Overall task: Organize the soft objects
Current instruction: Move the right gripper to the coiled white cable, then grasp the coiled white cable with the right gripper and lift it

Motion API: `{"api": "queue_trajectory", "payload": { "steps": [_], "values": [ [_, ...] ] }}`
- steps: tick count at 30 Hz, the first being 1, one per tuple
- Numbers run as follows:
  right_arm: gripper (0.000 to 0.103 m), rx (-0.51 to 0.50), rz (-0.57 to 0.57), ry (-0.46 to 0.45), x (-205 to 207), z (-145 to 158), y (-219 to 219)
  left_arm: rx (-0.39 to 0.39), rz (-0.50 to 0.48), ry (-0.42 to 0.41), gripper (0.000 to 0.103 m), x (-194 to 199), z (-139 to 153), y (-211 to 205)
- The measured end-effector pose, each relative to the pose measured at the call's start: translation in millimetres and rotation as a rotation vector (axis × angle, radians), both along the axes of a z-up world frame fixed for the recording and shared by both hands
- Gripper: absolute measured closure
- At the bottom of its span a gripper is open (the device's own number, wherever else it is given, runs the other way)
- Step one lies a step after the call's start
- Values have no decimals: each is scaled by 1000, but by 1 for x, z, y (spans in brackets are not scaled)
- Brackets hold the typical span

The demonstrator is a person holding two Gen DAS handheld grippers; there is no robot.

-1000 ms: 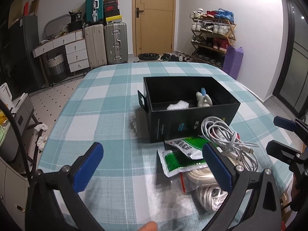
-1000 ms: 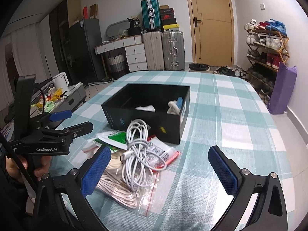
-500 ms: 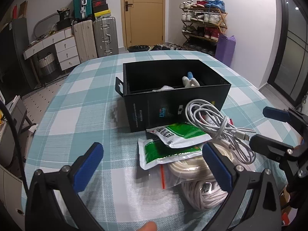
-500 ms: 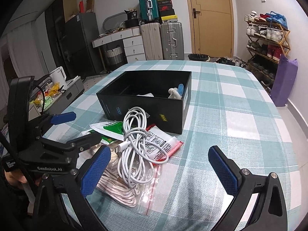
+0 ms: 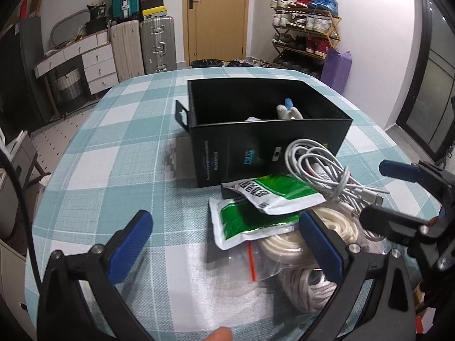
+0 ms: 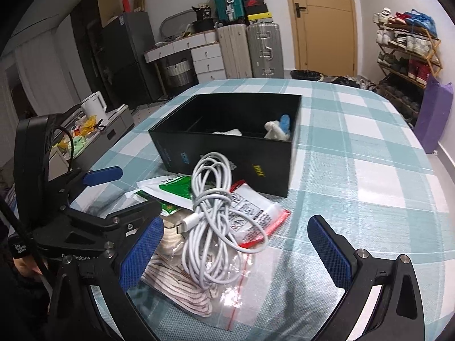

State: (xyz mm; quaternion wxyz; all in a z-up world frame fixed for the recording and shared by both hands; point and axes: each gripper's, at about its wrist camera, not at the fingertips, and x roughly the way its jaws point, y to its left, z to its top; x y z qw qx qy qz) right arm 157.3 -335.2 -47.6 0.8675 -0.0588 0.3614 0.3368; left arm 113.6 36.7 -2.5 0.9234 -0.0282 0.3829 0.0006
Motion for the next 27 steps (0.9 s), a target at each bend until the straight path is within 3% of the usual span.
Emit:
{"api": "queue_trajectory", "payload": {
  "steps": [16, 20, 22, 27],
  "values": [
    [2, -70, 6, 63, 24, -16, 18, -12, 2, 7, 0, 4, -1, 7],
    [12, -59, 34, 82, 28, -18, 21, -28, 9, 9, 0, 5, -2, 11],
    [23, -50, 50, 91, 28, -19, 23, -28, 11, 2, 0, 4, -1, 11],
    [29, -38, 54, 87, 27, -21, 22, -23, 6, -5, 0, 2, -1, 9]
  ]
}}
